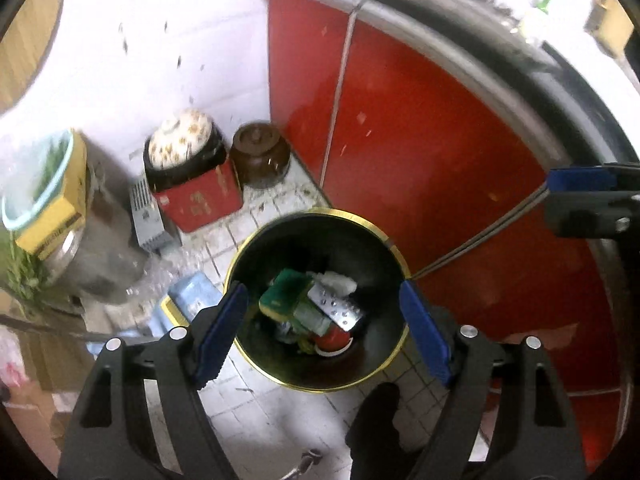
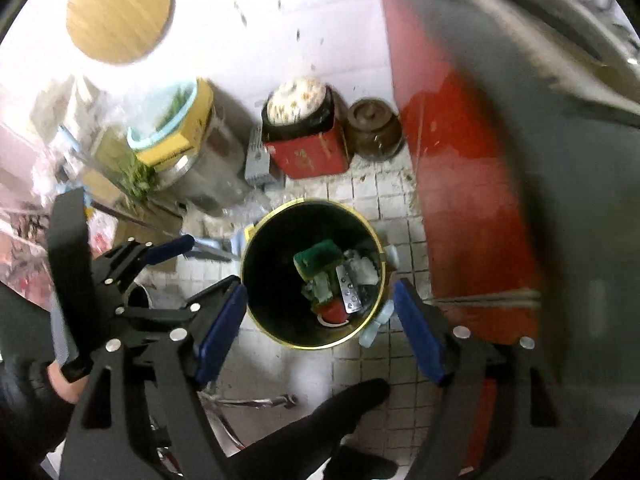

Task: Collect trash
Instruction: 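Carry the car and wrapper over the bin and open both tools to drop them, then swing both tools back over the countertop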

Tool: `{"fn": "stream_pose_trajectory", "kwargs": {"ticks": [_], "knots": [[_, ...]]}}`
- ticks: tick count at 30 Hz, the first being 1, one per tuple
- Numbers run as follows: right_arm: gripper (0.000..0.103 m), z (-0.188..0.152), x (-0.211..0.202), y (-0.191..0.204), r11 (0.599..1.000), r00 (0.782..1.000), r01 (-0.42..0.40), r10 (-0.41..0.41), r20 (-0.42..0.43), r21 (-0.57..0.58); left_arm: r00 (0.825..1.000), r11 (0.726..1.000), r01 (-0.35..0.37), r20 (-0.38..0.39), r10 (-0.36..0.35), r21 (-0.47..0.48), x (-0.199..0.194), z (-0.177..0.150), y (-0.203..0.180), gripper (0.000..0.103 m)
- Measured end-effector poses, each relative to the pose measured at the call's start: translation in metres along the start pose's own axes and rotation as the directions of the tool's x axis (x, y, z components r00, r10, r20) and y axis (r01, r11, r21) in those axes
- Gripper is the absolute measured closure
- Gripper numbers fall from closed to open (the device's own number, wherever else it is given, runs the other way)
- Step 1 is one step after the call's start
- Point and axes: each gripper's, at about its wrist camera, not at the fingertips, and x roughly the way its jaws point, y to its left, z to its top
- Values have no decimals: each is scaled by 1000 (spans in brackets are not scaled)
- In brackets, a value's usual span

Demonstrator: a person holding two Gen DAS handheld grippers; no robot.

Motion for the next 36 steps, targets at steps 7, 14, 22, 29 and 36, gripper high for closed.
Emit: {"fn": "stream_pose_trajectory", "kwargs": {"ticks": [7, 14, 22, 29, 36], "knots": [[20, -53, -166, -37, 987, 977, 90, -114, 181, 136, 986, 975, 65, 138, -96, 213, -109, 43, -102, 10], [20, -168, -305, -102, 868, 897, 244, -372, 240, 433, 926, 795, 247, 107, -362, 554, -176, 54, -269, 7], [20, -324, -406, -144, 636, 781, 292, -590, 206, 714, 827, 512, 416, -78, -557, 751, -213, 12, -427, 7], [20, -445, -452, -150, 471, 711, 292, -689, 140, 832, 786, 284, 415, -184, -590, 864, -241, -50, -516, 7], [20, -508, -459, -156, 410, 700, 270, -705, 115, 871, 782, 178, 399, -232, -578, 900, -246, -82, -562, 7]]}}
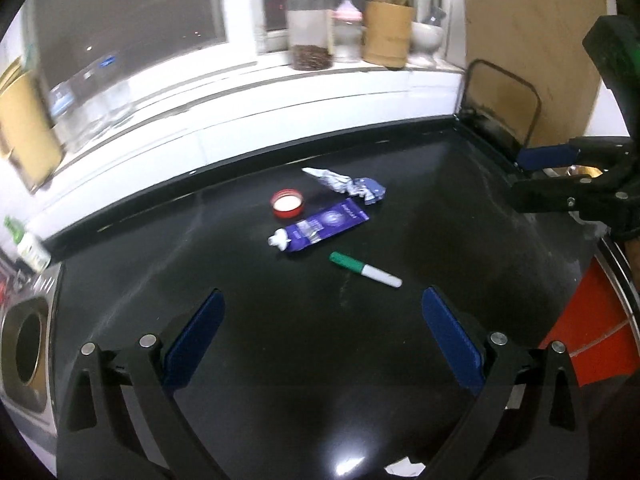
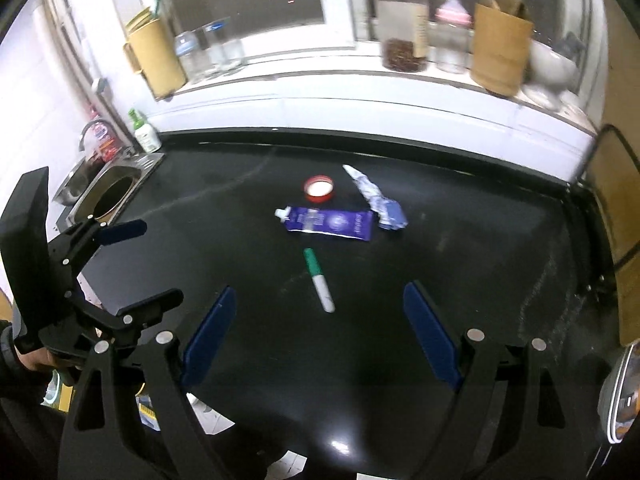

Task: Collect trash
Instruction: 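Swing both tools back over the countertop, then grasp the green marker with the left tool while the right tool grasps the crumpled blue-silver wrapper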

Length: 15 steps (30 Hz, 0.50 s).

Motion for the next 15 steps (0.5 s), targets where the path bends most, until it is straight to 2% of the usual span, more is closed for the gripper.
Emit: {"fn": "stream_pose_trajectory", "kwargs": {"ticks": [10, 15], "knots": [[20, 6, 14, -29, 1000, 1000, -1, 1, -11, 6, 998, 1000, 8, -58, -8, -1, 35, 10, -31, 7], [20, 15, 40, -46, 1000, 999, -10, 10, -42, -12, 990, 998, -38, -140, 29, -55, 72, 14, -41, 7]]}}
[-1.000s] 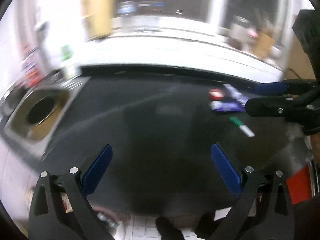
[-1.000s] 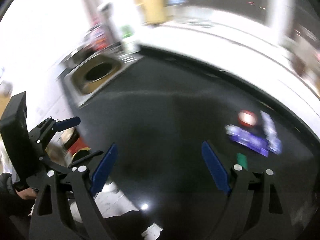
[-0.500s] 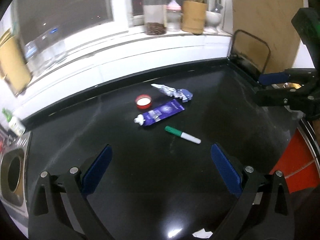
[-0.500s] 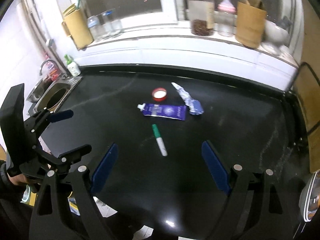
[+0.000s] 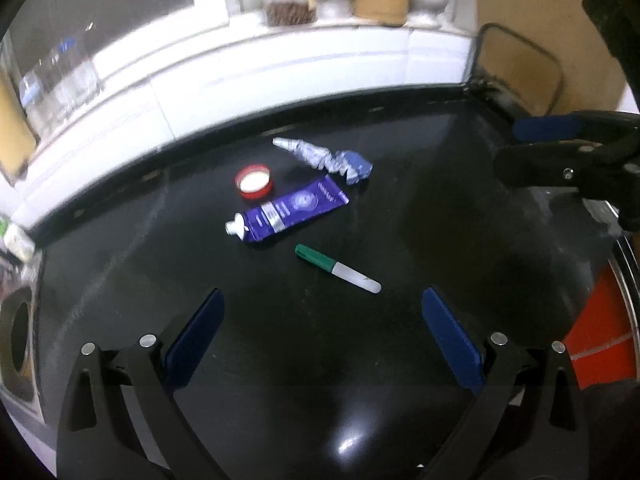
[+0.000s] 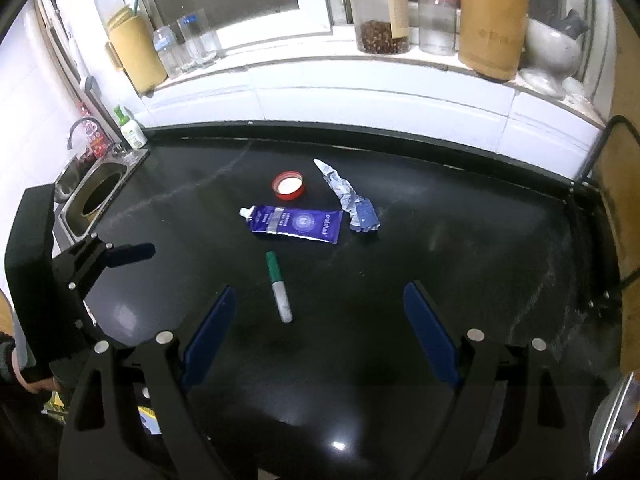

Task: Collect trash
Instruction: 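Grasp the green marker with the left tool while the right tool grasps the crumpled blue-silver wrapper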

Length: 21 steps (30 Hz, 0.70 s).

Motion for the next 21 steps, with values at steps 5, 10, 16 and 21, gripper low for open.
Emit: {"fn": "stream_pose_trajectory", "kwargs": {"ticks": [5, 10, 16, 21], "knots": [[20, 20, 42, -19, 999, 999, -12, 10, -38, -33, 998, 989, -15, -64, 6, -147, 38, 8, 3, 7], [20, 41, 95, -36, 998, 997, -26, 22, -71, -55, 991, 960, -67, -126, 34, -271, 84, 11, 9, 7], [24, 69, 170, -52, 994, 992, -31, 18, -123, -107, 986, 911, -121, -150, 66, -394, 117, 9, 14, 10], [32, 83, 216, -55, 985, 983, -73, 45, -175, -156, 983, 876, -140, -171, 67, -462, 136, 6, 16, 21]]}}
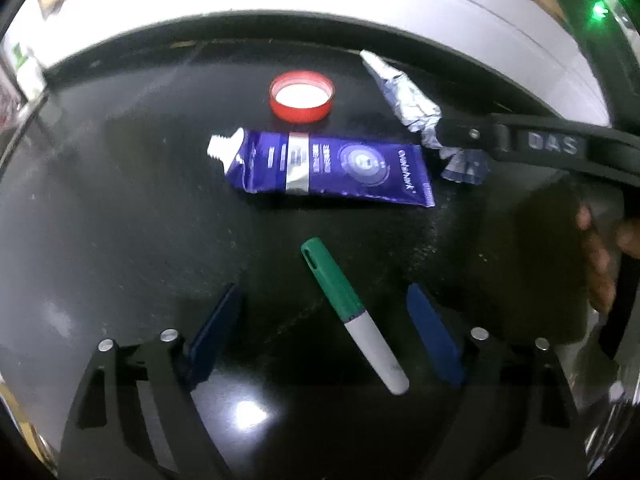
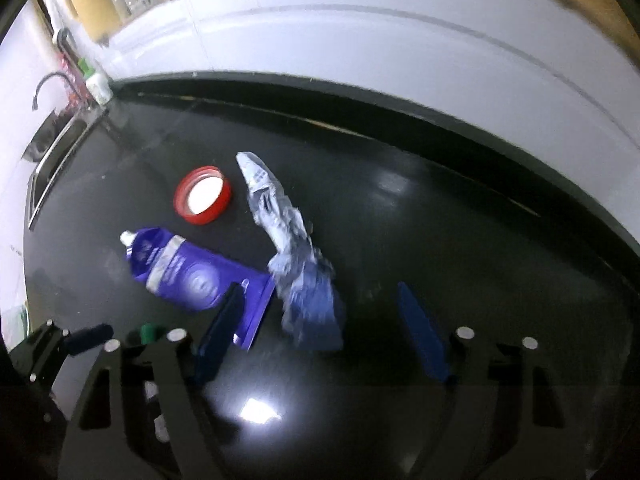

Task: Collect trash
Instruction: 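Grasp the green marker with the left tool while the right tool grasps the crumpled blue-silver wrapper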

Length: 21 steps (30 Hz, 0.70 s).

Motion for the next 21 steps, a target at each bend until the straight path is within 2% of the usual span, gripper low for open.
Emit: {"fn": "stream_pose_trajectory", "kwargs": {"ticks": [2, 4, 6, 7, 8, 9, 11, 12, 17, 21], "knots": [[37, 4, 12, 1, 999, 1000, -9, 9, -10, -33, 999, 1000, -23, 22, 23, -5, 1, -2, -3, 25], [47, 4, 20, 2, 999, 1000, -11, 10, -19, -51, 999, 999, -40, 34, 40, -3, 1, -3, -9, 26], [56, 3, 21, 4, 997, 1000, 3, -3, 5, -76, 997, 998, -57, 47, 57, 0, 0, -5, -14, 34], [72, 3, 20, 4, 997, 1000, 4, -3, 9, -83, 996, 997, -77, 51, 77, 5, 0, -6, -17, 44], [73, 3, 20, 4, 997, 1000, 3, -2, 8, -83, 995, 996, -88, 52, 87, 6, -1, -7, -19, 54], [75, 3, 20, 3, 997, 1000, -4, 4, 5, -79, 995, 996, -87, 54, 86, 2, -2, -7, -20, 58], [77, 4, 18, 1, 998, 1000, -6, 7, 11, -68, 996, 998, -65, 56, 66, -9, -3, -6, -21, 86], [77, 4, 17, -1, 998, 1000, -6, 7, 14, -59, 997, 999, -53, 53, 53, -14, -3, -5, -20, 89], [77, 4, -7, -7, 1000, 999, 7, -5, 46, -30, 999, 999, -16, 36, 17, -35, -4, -2, -15, 90], [77, 1, -36, -5, 1000, 998, 12, -12, 69, -9, 998, 999, 3, 61, -1, -33, -21, 6, -9, 90]]}}
